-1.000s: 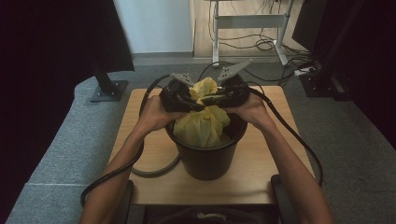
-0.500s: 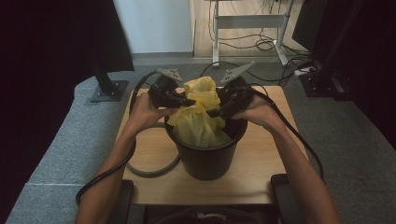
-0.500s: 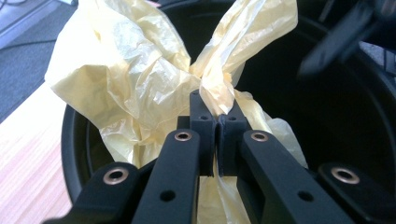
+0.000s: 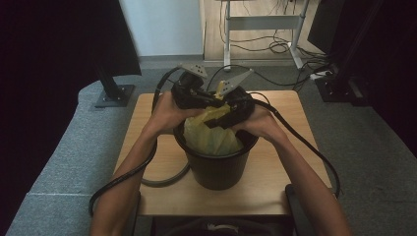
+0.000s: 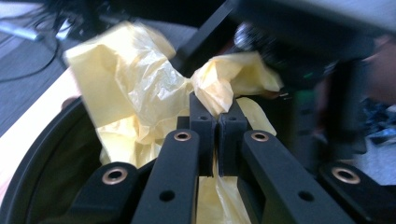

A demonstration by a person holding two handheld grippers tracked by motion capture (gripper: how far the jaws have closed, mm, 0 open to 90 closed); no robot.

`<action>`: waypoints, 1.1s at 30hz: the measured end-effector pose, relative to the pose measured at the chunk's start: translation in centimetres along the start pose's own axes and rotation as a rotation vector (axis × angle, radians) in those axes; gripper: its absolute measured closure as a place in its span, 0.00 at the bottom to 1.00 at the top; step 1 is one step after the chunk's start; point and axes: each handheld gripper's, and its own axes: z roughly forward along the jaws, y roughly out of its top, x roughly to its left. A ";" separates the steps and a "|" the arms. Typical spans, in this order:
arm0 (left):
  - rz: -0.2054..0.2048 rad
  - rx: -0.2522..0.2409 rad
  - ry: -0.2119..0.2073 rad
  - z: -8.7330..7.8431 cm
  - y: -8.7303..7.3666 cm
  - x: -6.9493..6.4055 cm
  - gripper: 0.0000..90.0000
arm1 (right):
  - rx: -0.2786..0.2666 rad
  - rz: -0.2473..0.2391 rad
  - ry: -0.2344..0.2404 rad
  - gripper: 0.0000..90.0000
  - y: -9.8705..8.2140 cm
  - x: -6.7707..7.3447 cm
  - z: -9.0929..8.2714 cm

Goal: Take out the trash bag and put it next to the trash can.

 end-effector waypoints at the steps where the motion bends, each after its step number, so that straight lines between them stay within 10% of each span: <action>1: 0.003 -0.005 -0.005 -0.1 0.1 -0.1 0.95 | -0.019 -0.012 -0.006 0.67 -0.1 -0.1 -0.3; 6: -0.010 -0.061 0.014 -1.5 -0.3 0.0 0.64 | -0.019 0.000 -0.065 0.88 -0.9 -0.6 -1.4; 18: -0.106 -0.033 0.091 -3.9 -5.1 2.1 0.38 | -0.051 0.059 -0.110 0.90 -2.5 -2.0 -4.3; 28: -0.170 0.061 0.152 -2.7 -6.9 4.3 0.34 | -0.102 0.052 -0.086 0.90 -2.4 -1.7 -5.5; 33: -0.121 0.134 0.148 -0.6 -6.2 4.2 0.77 | -0.113 0.032 -0.052 0.89 -1.9 -1.4 -5.0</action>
